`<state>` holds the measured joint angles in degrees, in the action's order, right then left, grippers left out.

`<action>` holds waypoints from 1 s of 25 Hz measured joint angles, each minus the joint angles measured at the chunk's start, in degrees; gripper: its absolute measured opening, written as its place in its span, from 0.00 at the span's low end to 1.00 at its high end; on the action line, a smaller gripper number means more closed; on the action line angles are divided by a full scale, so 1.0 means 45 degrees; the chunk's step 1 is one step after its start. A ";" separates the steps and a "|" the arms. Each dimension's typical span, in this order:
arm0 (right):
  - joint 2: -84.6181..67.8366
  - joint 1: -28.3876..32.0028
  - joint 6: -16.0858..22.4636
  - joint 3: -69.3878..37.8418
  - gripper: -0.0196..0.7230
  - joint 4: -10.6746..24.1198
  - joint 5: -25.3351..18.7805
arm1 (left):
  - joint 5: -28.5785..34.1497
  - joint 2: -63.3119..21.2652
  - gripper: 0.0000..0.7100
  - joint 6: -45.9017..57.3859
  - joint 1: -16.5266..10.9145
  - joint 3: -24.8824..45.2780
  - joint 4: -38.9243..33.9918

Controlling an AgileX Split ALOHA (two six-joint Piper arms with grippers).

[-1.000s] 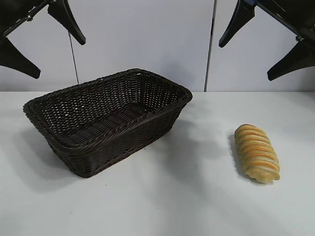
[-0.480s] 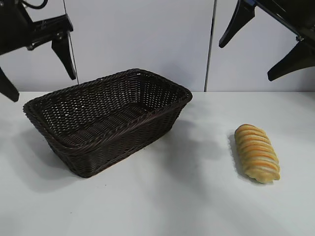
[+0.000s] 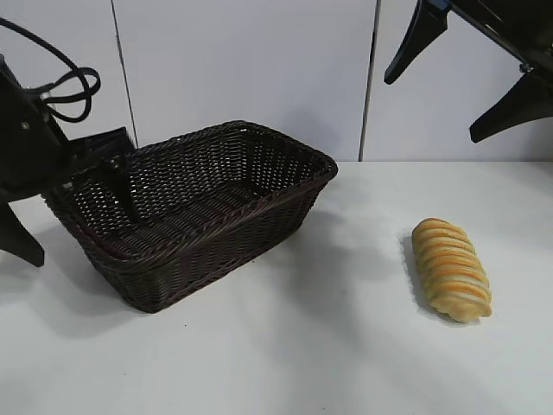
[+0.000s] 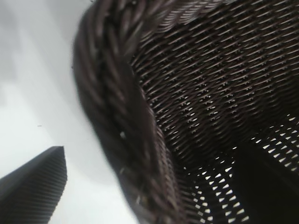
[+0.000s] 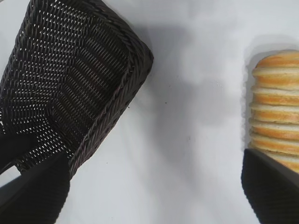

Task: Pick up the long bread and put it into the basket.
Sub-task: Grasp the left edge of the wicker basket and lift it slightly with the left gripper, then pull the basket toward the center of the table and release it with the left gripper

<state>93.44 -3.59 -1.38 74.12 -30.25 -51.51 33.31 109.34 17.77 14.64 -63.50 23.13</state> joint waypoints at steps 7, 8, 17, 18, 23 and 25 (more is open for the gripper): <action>0.0000 0.0000 -0.0037 0.0000 0.96 0.0096 0.0000 | 0.0662 -0.0012 0.14 -0.0158 -0.0660 -0.0547 -0.0057; 0.0000 0.0000 -0.0037 0.0000 0.96 0.0111 0.0000 | 0.0818 0.0016 0.14 -0.0173 -0.0727 -0.0675 -0.0013; 0.0000 0.0000 -0.0042 0.0000 0.96 0.0354 -0.0037 | 0.3756 0.0109 0.14 -0.4058 -0.1375 -0.2950 0.1149; 0.0000 0.0000 -0.0042 0.0000 0.96 0.0360 -0.0037 | 0.4185 0.0109 0.14 -0.4493 -0.1375 -0.3283 0.1311; 0.0000 0.0000 -0.0042 0.0000 0.96 0.0375 -0.0218 | 0.5632 0.0109 0.14 -0.5869 -0.1360 -0.4281 0.1607; 0.0000 0.0000 -0.0042 0.0000 0.96 0.0375 -0.0229 | 0.5649 0.0109 0.14 -0.5976 -0.1347 -0.4288 0.1601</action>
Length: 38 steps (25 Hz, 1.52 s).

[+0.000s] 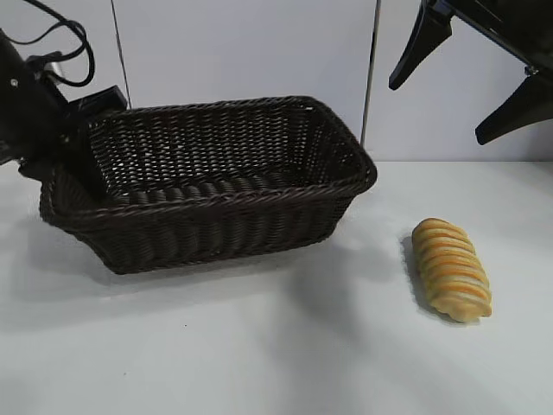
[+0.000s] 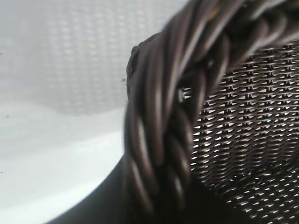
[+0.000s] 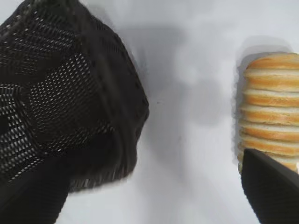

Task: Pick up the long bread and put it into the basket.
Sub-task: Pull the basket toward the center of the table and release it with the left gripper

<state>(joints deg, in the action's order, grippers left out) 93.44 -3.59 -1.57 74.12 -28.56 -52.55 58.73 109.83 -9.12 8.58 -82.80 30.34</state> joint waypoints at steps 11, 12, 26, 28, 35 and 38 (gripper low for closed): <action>0.0000 0.0000 0.0000 0.0000 0.96 0.0010 -0.0030 | -0.0803 0.1060 0.14 -0.0432 0.1135 -0.0011 0.0023; 0.0000 0.0000 0.0000 0.0000 0.96 0.0010 -0.0030 | -0.0803 0.1352 0.14 -0.0432 0.1135 -0.0011 0.0009; 0.0000 0.0000 0.0000 0.0000 0.96 0.0010 -0.0030 | -0.1380 0.2260 0.16 -0.0396 0.1124 -0.0011 -0.0464; 0.0000 0.0000 0.0000 0.0000 0.96 0.0010 -0.0030 | -0.1324 0.2260 0.25 -0.0384 0.1112 -0.0015 -0.0353; 0.0000 0.0000 0.0000 0.0000 0.96 0.0010 -0.0030 | -0.0591 0.2260 0.90 0.0554 0.1112 -0.0509 -0.0446; 0.0000 0.0000 0.0000 0.0000 0.96 0.0010 -0.0030 | 0.0125 0.2037 0.96 0.1244 0.1112 -0.1121 -0.1380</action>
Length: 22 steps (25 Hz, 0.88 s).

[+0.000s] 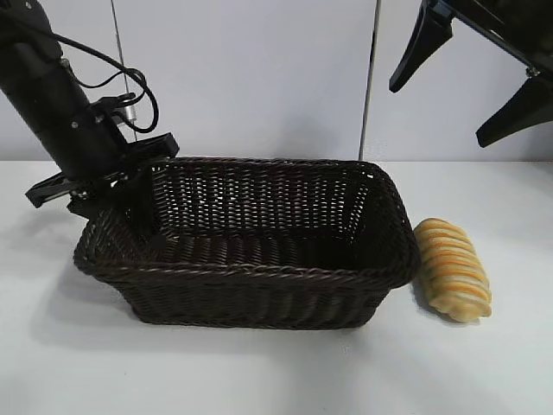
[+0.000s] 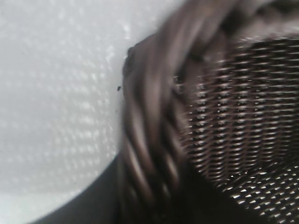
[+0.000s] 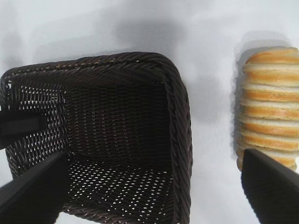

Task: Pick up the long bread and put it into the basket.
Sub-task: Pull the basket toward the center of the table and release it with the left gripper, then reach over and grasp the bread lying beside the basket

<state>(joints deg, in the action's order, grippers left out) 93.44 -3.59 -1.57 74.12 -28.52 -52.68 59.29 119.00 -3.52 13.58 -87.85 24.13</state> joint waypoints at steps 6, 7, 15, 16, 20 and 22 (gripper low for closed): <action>0.0000 0.0000 0.0000 0.0000 0.96 0.0000 -0.0010 | 0.0976 -0.1382 0.98 0.0701 -0.0018 -0.1496 -0.2641; 0.0000 0.0000 0.0000 0.0000 0.96 0.0000 -0.0010 | 0.1047 -0.1525 0.98 0.0782 -0.0070 -0.1816 -0.2987; 0.0000 0.0000 0.0000 0.0000 0.96 0.0000 -0.0064 | 0.1487 -0.1584 0.98 0.1026 -0.1770 -0.3173 -0.6482; 0.0000 0.0000 0.0000 0.0000 0.96 0.0000 -0.0077 | 0.1629 -0.1584 0.98 0.0984 -0.2132 -0.3173 -0.7003; 0.0000 0.0000 0.0000 0.0000 0.96 0.0000 -0.0174 | 0.1966 -0.1744 0.98 0.0410 -0.4060 -0.3183 -0.7249; 0.0000 0.0000 0.0000 0.0000 0.96 0.0000 -0.0257 | 0.2002 -0.2071 0.98 0.0128 -0.5104 -0.3183 -0.6560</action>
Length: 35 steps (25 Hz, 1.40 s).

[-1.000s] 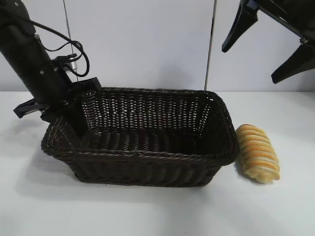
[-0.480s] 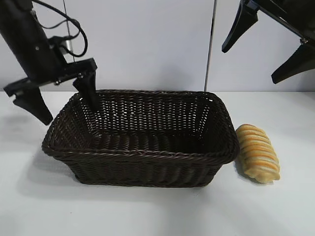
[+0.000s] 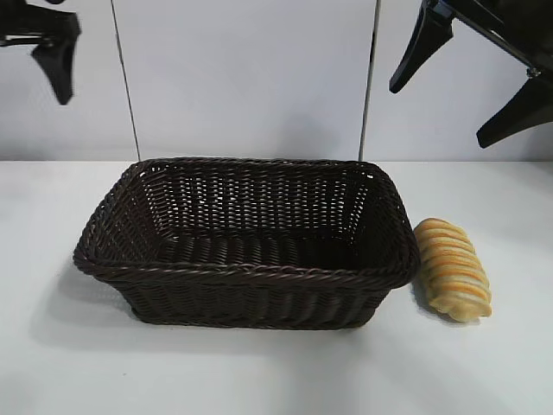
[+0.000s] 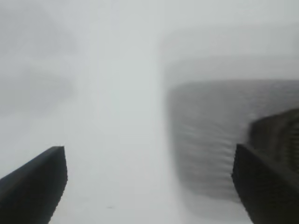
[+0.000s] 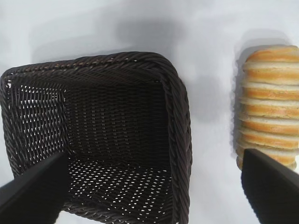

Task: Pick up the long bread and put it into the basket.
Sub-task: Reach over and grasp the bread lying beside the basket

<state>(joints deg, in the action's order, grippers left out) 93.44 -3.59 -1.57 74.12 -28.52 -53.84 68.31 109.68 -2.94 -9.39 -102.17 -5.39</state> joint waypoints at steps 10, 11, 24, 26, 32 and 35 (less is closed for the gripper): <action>0.0000 0.0000 0.0000 0.0000 0.96 0.0000 -0.0094 | 0.0551 -0.3898 0.98 -0.1539 -0.1919 0.0000 0.3437; 0.0000 0.0000 -0.0010 0.0000 0.96 0.0000 -0.0119 | 0.0585 -0.4567 0.98 -0.1577 -0.1919 0.0000 0.3536; 0.0000 0.0000 -0.0240 0.0000 0.96 0.0100 -0.0385 | 0.0396 -1.4314 0.98 -0.1813 0.0795 0.2381 0.2658; 0.0000 0.0000 -0.0293 0.0000 0.96 0.0140 -0.0385 | 0.0113 -1.5901 0.98 -0.1813 0.0873 0.3669 0.2429; 0.0000 0.0000 -0.0418 0.0000 0.96 0.0192 -0.0374 | -0.1678 -2.0536 0.98 -0.2492 0.0888 0.8336 0.2610; 0.0000 0.0000 -0.0476 0.0000 0.96 0.0195 -0.0374 | -0.1703 -2.2211 0.97 -0.2526 0.0888 1.0465 0.2636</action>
<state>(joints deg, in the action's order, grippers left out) 93.44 -3.59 -3.71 74.12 -27.64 -55.52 60.64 9.73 -14.31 -5.40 -55.08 6.47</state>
